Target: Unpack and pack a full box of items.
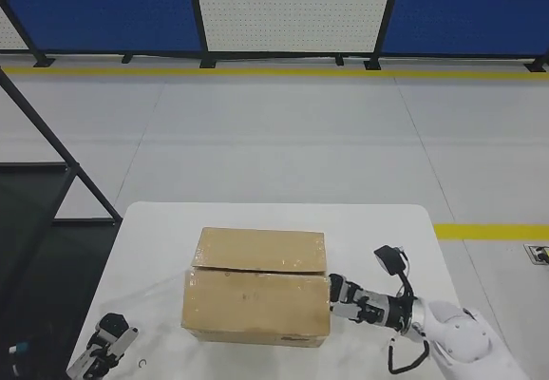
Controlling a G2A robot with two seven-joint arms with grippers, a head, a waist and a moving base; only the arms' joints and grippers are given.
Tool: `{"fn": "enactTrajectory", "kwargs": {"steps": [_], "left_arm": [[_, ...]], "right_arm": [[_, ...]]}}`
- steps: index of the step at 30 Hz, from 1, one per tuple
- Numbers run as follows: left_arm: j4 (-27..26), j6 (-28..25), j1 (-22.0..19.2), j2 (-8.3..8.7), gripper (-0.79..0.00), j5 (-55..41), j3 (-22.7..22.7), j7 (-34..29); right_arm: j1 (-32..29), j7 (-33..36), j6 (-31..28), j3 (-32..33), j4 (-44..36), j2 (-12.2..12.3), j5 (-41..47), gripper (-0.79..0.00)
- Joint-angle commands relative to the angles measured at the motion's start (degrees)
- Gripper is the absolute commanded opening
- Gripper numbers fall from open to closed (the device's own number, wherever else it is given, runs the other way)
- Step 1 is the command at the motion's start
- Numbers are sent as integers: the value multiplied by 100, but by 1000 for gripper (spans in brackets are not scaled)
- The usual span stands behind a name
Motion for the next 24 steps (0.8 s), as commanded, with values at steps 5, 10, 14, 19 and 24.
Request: {"fn": "enactTrajectory", "kwargs": {"steps": [5,10,14,19,24], "left_arm": [[0,0,0,0,0,0,0,0],[0,0,0,0,0,0,0,0],[0,0,0,0,0,0,0,0],[0,0,0,0,0,0,0,0],[0,0,0,0,0,0,0,0]], "right_arm": [[-272,491,-284,12,-570,83,292,0],[-637,491,-285,-127,-1369,243,119,0],[-893,418,-358,-240,-1750,411,-187,0],[-1091,370,-406,-386,-1800,591,-447,0],[-1087,456,-319,-597,-1531,682,-627,0]]}}
